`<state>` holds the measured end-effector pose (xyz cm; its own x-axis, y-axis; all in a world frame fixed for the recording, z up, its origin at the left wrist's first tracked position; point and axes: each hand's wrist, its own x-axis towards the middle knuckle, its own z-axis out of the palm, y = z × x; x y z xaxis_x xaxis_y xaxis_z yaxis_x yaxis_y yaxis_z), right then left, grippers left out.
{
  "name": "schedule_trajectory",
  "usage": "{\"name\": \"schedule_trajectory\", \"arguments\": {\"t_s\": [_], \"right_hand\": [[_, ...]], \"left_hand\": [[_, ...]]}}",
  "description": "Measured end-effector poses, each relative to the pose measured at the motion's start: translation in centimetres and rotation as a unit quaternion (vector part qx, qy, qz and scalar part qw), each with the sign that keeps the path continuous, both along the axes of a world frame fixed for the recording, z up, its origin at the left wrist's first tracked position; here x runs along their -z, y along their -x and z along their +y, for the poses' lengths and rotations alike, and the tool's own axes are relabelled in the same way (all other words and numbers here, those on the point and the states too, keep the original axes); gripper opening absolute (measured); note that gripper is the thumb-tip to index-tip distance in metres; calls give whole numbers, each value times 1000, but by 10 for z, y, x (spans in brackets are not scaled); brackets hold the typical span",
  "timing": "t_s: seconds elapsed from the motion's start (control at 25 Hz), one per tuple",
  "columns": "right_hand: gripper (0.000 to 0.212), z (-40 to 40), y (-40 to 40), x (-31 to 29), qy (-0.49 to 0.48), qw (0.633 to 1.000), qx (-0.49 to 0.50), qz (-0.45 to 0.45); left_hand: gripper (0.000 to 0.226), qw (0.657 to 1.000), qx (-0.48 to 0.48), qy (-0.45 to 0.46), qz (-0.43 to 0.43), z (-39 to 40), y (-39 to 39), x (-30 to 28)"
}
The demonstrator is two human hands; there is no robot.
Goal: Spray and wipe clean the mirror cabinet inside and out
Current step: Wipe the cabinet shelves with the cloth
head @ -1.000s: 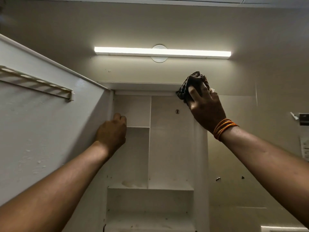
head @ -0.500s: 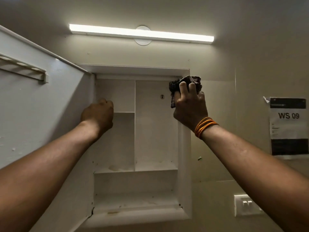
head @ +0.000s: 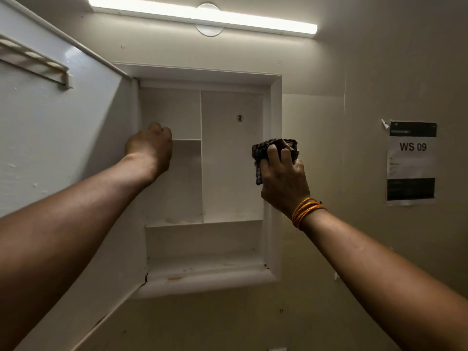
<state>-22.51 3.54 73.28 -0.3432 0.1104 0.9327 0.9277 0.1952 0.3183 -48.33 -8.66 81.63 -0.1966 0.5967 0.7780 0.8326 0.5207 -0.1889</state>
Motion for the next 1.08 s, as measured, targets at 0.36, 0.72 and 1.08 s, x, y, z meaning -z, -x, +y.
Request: {"name": "schedule_trajectory", "arguments": {"t_s": [0.36,0.72,1.08], "right_hand": [[36,-7,-5,95,57,998,9,-32],[40,-16,-7,167,121,991,14,-50],[32,-37,0,201,252,966,-48,-8]], "left_hand": [[42,1000,10,8,1,-4,4,1],[48,1000,12,6,20,-5,7,3],[48,998,61,-6,22,-4,13,5]]}}
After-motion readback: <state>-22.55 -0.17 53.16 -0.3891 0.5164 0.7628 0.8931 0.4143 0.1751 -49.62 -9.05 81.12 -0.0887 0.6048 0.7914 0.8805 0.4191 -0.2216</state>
